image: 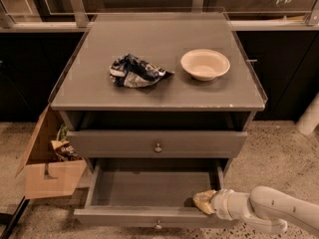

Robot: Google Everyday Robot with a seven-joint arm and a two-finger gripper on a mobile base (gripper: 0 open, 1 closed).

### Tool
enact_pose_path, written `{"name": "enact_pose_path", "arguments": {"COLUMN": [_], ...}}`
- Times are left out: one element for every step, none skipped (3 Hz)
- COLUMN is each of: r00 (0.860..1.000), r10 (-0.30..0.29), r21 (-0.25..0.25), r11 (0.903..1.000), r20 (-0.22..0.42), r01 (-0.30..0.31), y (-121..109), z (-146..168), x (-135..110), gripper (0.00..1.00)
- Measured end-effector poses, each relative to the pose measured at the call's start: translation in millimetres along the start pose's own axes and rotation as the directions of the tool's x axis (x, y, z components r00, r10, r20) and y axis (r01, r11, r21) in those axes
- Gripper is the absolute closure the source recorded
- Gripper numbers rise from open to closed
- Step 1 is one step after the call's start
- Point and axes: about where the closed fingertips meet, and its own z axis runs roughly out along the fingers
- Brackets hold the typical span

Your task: Open middle drawer

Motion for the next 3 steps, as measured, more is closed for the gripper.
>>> {"name": "enact_pose_path", "arguments": {"r00": [0.999,0.997,0.992], "r10": [-0.031,-0.064,-0.117], "r21": [-0.057,-0.093,-0.092], "r11": [0.9979,0.9939,0.9894], "r20": [-0.025,-0.040,-0.040], "r01": [0.030,0.060,0.113], "y": [6,10,3], "z": [3,6,0], "x": [2,1,-19], "gripper": [0.28,0.05,0.00]}}
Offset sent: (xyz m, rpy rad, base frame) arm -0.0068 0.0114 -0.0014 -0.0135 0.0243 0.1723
